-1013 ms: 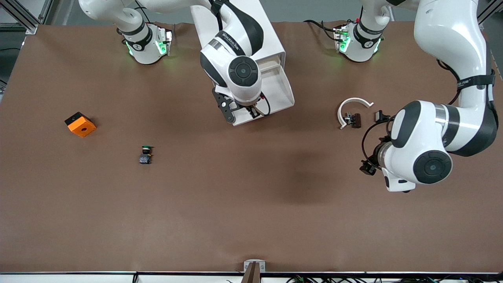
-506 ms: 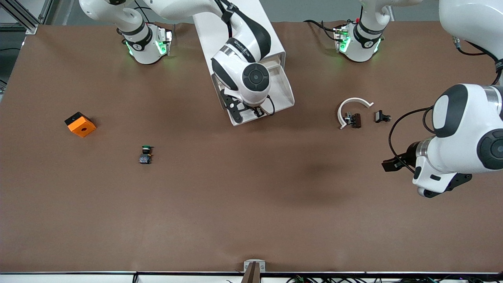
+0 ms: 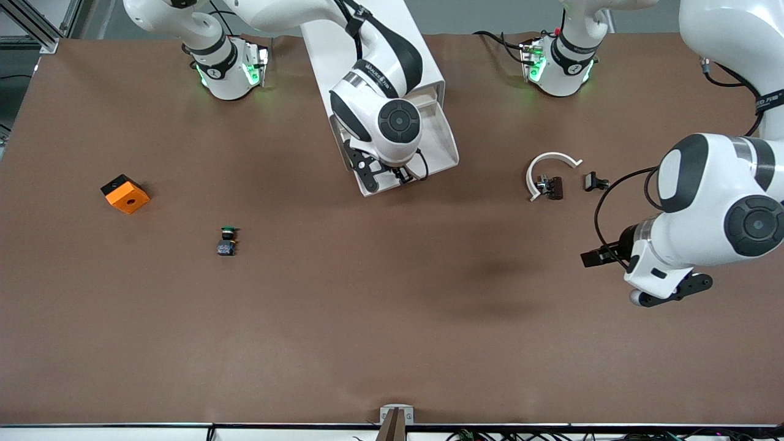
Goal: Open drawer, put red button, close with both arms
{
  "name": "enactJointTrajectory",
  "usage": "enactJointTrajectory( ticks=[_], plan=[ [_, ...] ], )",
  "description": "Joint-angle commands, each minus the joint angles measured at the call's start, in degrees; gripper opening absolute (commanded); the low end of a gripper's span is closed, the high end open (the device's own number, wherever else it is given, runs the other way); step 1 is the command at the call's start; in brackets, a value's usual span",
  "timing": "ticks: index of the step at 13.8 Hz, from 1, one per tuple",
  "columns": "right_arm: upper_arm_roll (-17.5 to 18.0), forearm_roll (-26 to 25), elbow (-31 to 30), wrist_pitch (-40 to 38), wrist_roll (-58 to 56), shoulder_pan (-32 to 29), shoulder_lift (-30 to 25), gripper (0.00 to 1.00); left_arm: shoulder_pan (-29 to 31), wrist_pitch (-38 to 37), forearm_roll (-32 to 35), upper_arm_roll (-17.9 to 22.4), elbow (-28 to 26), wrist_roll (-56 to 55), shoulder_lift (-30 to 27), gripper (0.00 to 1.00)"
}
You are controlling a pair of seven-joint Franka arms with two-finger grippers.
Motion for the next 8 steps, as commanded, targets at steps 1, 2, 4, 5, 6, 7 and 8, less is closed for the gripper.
enactJointTrajectory(
  ticks=[1,2,4,5,6,7,8],
  plan=[
    [-0.7,0.4,2.0,-0.9,0.3,0.1,-0.9,1.00,-0.6,1.2,-0.9,-0.1,-2.6,1.0,-0.9,1.00],
    [-0.8,0.4,3.0,-1.0,0.3,-0.1,-1.0,1.00,-0.6,1.2,-1.0,-1.1,-3.1,0.9,-1.1,1.00],
    [-1.1,0.3,3.4,-1.1,0.3,-0.6,-4.0,1.00,0.0,4.0,-1.3,-4.1,-6.1,1.0,-1.6,1.00],
    [-1.0,0.5,3.4,-1.1,0.3,-2.0,-5.0,1.00,0.0,5.8,-1.5,-5.7,-7.8,0.8,-1.9,1.00],
    [-0.9,0.8,3.5,-1.2,0.1,-3.4,-5.9,1.00,-0.1,7.4,-1.6,-7.0,-9.3,0.2,-2.2,1.00],
    [-0.9,0.8,3.5,-1.3,-0.1,-4.3,-7.5,1.00,-0.1,9.3,-1.6,-8.5,-11.1,-0.1,-2.5,1.00],
    [-1.0,0.6,3.5,-1.6,-1.3,-5.1,-9.2,1.00,-0.2,11.5,-1.7,-9.3,-13.1,-0.2,-3.0,1.00]
  ],
)
